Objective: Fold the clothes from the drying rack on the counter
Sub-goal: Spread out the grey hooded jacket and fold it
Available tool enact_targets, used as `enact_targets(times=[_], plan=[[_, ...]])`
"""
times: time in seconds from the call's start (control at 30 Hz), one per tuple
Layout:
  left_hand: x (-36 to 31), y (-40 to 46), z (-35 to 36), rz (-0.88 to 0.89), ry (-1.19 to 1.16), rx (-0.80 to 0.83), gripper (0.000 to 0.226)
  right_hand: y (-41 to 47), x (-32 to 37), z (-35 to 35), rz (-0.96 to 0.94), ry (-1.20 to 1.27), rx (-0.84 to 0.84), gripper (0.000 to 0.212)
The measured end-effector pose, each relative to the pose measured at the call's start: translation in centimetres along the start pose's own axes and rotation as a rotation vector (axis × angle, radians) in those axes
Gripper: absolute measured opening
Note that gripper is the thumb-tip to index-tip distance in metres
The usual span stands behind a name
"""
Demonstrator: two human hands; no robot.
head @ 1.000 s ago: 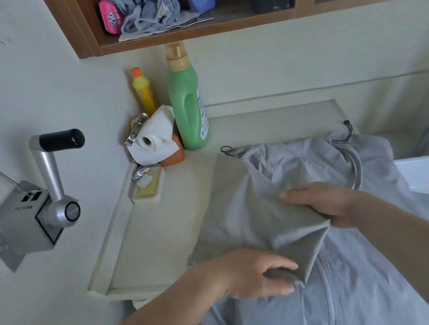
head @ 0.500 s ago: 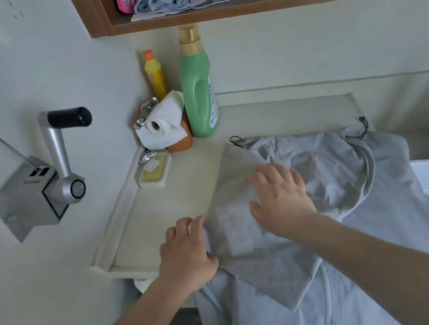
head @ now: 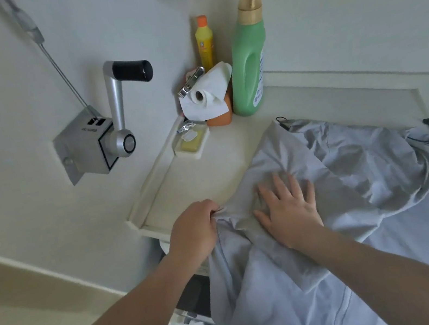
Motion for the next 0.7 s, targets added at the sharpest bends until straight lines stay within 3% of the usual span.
enact_targets(times=[0.1,0.23,0.43,0.57,0.7], plan=[[0.4,0.9,-0.8,-0.014,-0.067,-0.058,0.023,-0.8,2.8,-0.8,-0.058,0.019,-0.09,0.066],[1.7,-0.4,-0.9,-0.116,-0.239,-0.058,0.024,-1.6,4.5,1.1,-0.116,0.104,0.029,0.064],[1.7,-7.2,-0.1,-0.233,-0.241,-0.077,0.008,-1.4,3.9,1.4,-0.17,0.078,0.052,0.064],[1.0,-11.2,3.2,-0.328,-0.14,0.04,0.013,-2.8,3.9,0.2,-0.169,0.083,0.001,0.063],[0.3,-14.2,6.3,-0.528,-0.213,0.138,0.025,-5.1,3.5,0.5,-0.163,0.11,0.036,0.06]])
Point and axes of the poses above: each hand's wrist, its own y-axis towards the middle knuckle, its own z-axis out of the palm, x = y × z, the point moved 6 cm from there along y, towards the middle knuckle, and after that the axes turned 1 degree about y, right-handed, at the moved point
